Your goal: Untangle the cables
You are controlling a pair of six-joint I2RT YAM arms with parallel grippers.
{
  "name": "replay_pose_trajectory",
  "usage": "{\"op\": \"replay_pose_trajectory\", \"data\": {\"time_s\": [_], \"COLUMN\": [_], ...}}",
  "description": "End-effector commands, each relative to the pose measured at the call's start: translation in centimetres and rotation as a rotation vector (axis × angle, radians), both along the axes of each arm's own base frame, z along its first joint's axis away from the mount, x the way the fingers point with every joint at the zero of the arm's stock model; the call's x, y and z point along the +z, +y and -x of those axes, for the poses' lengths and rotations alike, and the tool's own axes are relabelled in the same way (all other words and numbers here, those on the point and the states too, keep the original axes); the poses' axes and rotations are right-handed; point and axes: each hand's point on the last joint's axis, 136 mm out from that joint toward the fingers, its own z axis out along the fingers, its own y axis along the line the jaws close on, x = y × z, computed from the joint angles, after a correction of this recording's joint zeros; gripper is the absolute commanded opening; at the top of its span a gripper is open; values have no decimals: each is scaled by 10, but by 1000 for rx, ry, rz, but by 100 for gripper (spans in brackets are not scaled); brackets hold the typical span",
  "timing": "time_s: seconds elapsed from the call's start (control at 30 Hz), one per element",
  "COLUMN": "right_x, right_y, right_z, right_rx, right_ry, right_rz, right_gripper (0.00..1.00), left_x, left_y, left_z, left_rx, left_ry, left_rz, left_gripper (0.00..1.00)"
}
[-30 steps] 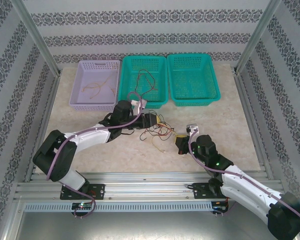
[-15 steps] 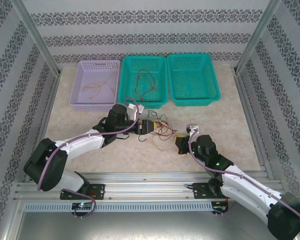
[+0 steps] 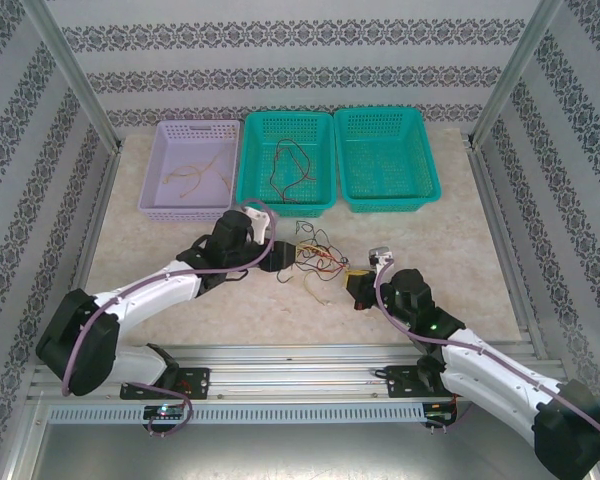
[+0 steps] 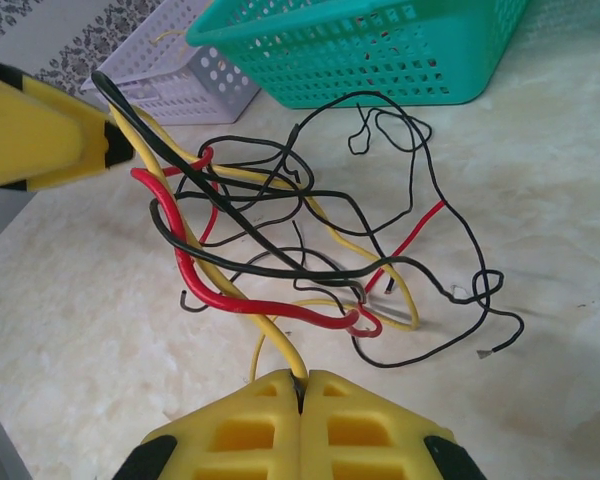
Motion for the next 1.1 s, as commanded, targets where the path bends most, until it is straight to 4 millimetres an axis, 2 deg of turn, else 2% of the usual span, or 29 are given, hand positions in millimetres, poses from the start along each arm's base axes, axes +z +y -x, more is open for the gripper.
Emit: {"op": "replay_pose_trajectory", "data": {"time_s": [0.0, 0.17, 0.4, 0.7, 0.9, 1.07], "right_x": [4, 5, 6, 7, 10, 12], "right_y": [10, 13, 12, 16, 19, 25], "right_z": [4, 5, 6, 7, 12, 16], "right_rx": [54, 69, 64, 86, 115, 158], "right_ry": [-12, -11, -18, -13, -24, -19], "right_rz": [-28, -28, -32, -40, -58, -70], "right_gripper": [0, 0, 0, 0, 0, 0], "left_x": [27, 26, 12, 2, 4, 8], "left_y": [1, -14, -13, -34, -29, -15], "left_z": [-11, 1, 13, 33, 26, 12], "left_rx": [10, -120, -157, -311, -284, -205], "left_ry": [-118, -128, -146, -166, -207, -276], "left_rz": [14, 31, -31, -72, -118, -199], "left_gripper": [61, 62, 60, 59, 58, 59]}}
